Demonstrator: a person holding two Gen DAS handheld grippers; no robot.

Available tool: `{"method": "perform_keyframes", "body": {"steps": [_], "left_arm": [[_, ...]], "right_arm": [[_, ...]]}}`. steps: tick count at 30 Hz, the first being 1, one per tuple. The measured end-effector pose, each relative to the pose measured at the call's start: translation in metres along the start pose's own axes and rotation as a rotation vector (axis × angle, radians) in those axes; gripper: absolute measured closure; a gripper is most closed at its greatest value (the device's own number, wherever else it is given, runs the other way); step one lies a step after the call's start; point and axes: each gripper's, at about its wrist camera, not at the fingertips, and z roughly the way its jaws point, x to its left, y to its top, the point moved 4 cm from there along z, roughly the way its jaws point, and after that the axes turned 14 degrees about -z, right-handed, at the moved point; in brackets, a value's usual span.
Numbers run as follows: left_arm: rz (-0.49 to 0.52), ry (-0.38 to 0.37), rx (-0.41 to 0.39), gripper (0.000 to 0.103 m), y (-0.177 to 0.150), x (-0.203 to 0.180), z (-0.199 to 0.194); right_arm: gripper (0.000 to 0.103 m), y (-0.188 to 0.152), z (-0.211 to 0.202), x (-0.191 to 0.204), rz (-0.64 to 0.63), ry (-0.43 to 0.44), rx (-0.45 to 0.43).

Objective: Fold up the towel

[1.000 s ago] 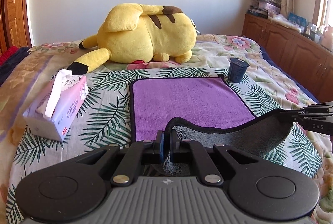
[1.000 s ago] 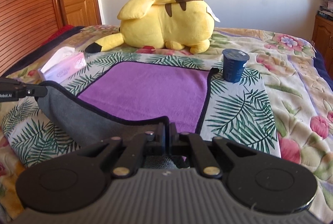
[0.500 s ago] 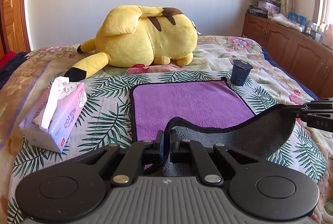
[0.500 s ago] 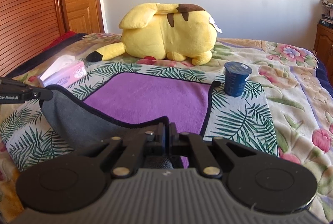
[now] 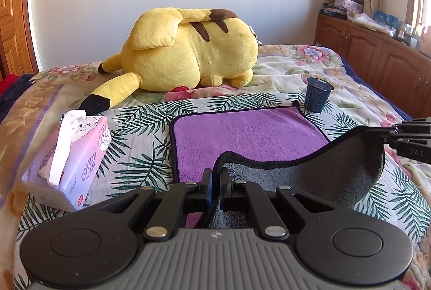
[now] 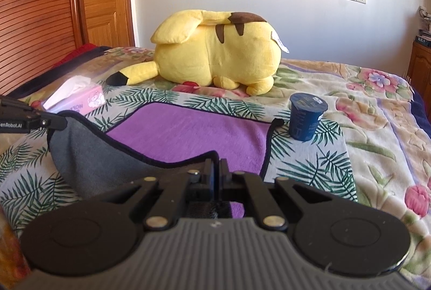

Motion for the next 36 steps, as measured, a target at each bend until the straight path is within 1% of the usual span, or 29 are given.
{"method": "perform_keyframes", "body": {"steps": [10, 22, 31, 36], "left_arm": [[0.028, 0.013, -0.013, 0.103, 0.014, -0.001, 0.013], [0.039, 0.021, -0.016, 0.103, 0.027, -0.004, 0.023], [0.041, 0.039, -0.053, 0.103, 0.047, 0.0, 0.03], [0.067, 0.051, -0.062, 0.103, 0.057, -0.002, 0.042]], "right_arm": [[0.1, 0.009, 0.008, -0.011, -0.006, -0.021, -0.023], [0.1, 0.026, 0.012, -0.012, -0.04, -0.027, -0.051], [0.1, 0.037, 0.021, -0.02, -0.052, -0.035, -0.063], [0.1, 0.044, 0.029, -0.026, -0.072, -0.047, -0.067]]}}
